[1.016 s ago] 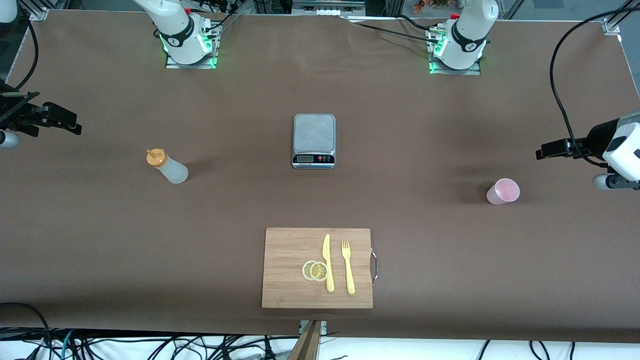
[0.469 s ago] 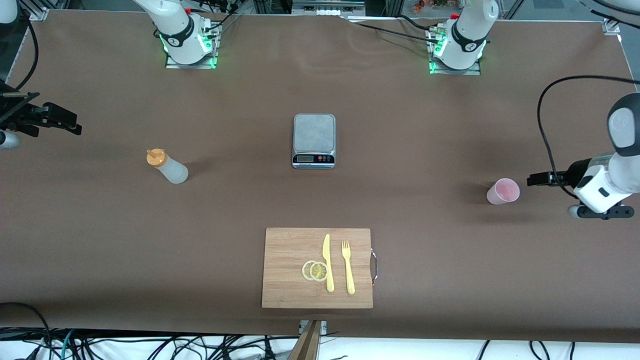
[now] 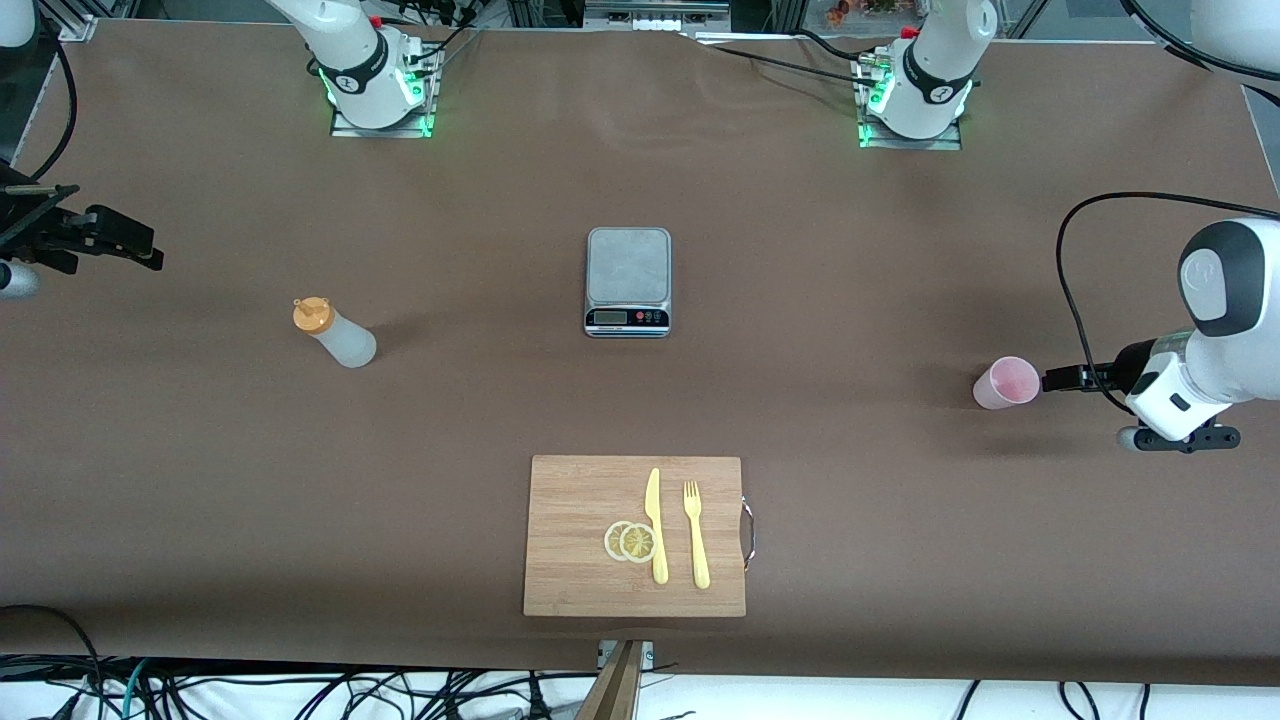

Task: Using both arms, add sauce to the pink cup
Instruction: 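Lower the left gripper to the pink cup and grasp it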

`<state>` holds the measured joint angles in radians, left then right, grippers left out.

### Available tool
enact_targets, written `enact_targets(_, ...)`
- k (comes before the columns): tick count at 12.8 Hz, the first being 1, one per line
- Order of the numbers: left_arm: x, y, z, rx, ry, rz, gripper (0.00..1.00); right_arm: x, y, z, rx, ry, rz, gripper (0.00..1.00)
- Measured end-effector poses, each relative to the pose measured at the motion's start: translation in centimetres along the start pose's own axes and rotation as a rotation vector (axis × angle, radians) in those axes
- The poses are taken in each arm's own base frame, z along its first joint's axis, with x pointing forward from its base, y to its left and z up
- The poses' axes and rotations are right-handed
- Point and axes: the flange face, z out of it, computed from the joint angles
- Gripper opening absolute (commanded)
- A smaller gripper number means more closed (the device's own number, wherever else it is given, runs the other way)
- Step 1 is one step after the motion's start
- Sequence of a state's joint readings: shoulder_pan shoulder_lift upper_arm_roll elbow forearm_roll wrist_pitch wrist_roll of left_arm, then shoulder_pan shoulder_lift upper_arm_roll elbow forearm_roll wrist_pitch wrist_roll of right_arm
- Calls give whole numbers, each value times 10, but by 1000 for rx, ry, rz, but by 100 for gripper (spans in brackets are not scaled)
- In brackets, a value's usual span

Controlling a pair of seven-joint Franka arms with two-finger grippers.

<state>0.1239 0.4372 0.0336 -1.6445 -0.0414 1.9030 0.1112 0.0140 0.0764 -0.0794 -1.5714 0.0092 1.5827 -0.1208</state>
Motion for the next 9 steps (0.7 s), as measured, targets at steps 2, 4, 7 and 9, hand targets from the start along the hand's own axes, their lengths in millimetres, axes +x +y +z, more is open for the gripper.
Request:
enact_targets(2, 3, -1, 7, 1, 6, 0, 100, 0, 0, 0, 0, 0, 0, 100)
enact_targets(4, 7, -1, 18, 2, 2, 0, 99, 0, 0, 0, 0, 0, 0, 100)
enact_targets(7, 11, -9, 47, 9, 32, 41, 99, 0, 0, 1, 0, -1, 0, 100)
enact_targets(9, 6, -18, 66, 9, 23, 50, 99, 0, 0, 1, 0, -1, 0, 100)
